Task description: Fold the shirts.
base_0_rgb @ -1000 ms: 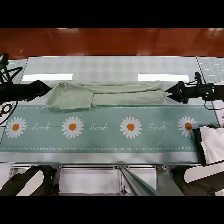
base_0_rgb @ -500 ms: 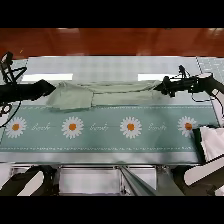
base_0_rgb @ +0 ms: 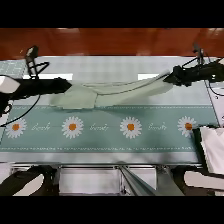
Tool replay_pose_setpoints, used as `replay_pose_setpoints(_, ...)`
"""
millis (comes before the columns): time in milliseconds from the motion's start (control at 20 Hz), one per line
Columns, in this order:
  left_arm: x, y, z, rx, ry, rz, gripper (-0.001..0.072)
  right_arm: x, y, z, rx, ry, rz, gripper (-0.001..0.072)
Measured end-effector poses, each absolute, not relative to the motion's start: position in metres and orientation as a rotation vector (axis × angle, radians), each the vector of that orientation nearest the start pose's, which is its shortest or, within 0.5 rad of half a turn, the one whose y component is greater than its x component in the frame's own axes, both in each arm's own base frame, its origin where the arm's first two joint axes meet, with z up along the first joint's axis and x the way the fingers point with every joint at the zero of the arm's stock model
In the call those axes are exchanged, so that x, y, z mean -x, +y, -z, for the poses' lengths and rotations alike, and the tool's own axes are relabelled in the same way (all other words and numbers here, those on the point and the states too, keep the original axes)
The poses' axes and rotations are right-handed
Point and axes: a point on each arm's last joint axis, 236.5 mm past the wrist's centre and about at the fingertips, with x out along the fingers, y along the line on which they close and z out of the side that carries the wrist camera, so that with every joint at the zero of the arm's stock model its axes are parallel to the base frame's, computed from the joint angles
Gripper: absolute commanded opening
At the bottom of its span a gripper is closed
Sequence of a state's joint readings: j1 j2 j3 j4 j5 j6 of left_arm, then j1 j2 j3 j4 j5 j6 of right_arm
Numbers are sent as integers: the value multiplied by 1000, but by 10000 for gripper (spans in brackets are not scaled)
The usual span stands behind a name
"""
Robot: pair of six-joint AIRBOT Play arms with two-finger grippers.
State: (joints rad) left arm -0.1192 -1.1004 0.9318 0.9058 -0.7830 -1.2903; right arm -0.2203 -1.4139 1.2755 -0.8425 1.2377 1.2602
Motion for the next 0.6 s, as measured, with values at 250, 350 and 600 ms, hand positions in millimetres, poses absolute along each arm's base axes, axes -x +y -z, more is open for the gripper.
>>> replay_pose_setpoints(250, -411, -262, -28, 318, 1017, 599, 17, -366, 56, -109, -435, 1040, -356, 23)
replay_pose_setpoints(350, -405, -313, -10, 297, 1095, 674, 18, -342, 62, -130, -421, 1005, -360, 23)
replay_pose_setpoints(600, -354, -428, 27, 221, 1265, 850, 18, -303, 78, -172, -410, 905, -395, 23)
